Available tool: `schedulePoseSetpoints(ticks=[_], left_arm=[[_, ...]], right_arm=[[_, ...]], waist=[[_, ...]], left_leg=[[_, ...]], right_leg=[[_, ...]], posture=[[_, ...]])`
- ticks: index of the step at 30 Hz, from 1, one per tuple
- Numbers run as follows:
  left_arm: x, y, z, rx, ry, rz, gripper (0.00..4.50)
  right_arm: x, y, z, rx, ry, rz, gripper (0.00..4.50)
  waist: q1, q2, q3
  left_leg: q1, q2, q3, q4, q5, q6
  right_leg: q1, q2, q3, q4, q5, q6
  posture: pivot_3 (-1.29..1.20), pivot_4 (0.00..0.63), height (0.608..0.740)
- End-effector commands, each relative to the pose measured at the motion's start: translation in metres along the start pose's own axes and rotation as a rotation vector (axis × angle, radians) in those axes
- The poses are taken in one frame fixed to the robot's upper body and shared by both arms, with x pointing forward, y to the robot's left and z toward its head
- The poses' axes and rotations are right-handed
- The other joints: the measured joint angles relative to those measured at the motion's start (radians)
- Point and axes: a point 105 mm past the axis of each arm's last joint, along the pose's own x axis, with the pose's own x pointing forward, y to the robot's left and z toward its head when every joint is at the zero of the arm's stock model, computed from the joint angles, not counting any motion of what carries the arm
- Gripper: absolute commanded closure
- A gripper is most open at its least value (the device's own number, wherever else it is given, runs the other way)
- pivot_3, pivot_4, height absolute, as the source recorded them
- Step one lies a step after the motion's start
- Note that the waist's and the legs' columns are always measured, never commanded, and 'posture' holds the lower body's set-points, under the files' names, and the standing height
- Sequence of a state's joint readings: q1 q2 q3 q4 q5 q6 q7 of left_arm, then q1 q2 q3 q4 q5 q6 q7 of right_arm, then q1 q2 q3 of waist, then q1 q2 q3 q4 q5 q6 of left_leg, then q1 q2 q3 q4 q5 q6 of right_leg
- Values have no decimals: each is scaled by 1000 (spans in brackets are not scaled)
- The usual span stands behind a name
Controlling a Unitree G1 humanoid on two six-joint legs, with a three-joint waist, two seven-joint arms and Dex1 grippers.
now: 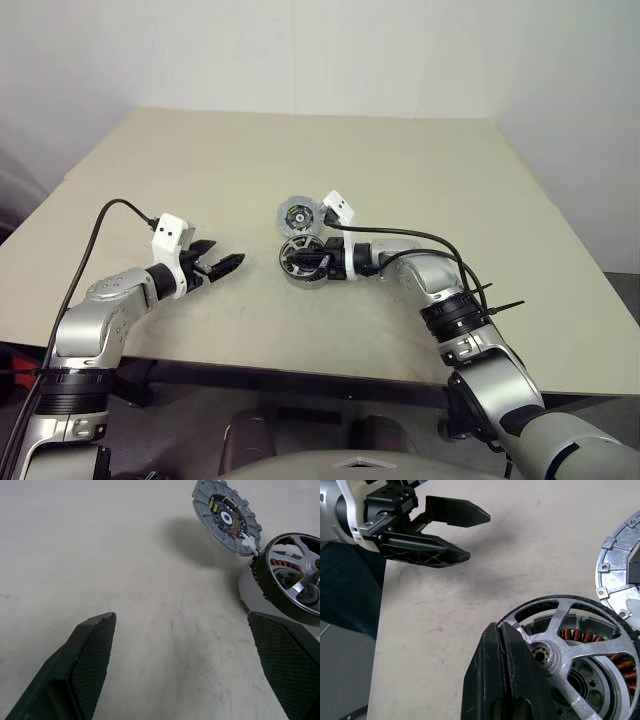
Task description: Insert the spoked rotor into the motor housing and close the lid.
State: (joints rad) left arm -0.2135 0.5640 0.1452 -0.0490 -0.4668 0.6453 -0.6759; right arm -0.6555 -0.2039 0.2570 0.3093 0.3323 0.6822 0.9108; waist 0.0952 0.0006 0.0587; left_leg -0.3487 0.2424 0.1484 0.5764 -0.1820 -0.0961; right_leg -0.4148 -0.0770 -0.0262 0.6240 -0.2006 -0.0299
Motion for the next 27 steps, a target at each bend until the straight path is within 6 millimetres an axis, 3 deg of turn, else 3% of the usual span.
schedulePoseSetpoints(ticks=[1,27], left_arm=[[-1,-1,12,29,-37,-7,0],[-1,-2,11,28,-36,-5,0]], right_arm=[[-4,-4,4,-22,-12,-25,4478],[-10,-20,-5,-70,29,-91,4478]], waist=[[0,0,0],[1,0,0]], left_leg=[[0,0,0,0,0,0],[6,0,0,0,-1,2]], right_leg=[[0,0,0,0,0,0],[9,0,0,0,-1,1]], posture=[[0,0,740],[0,0,740]])
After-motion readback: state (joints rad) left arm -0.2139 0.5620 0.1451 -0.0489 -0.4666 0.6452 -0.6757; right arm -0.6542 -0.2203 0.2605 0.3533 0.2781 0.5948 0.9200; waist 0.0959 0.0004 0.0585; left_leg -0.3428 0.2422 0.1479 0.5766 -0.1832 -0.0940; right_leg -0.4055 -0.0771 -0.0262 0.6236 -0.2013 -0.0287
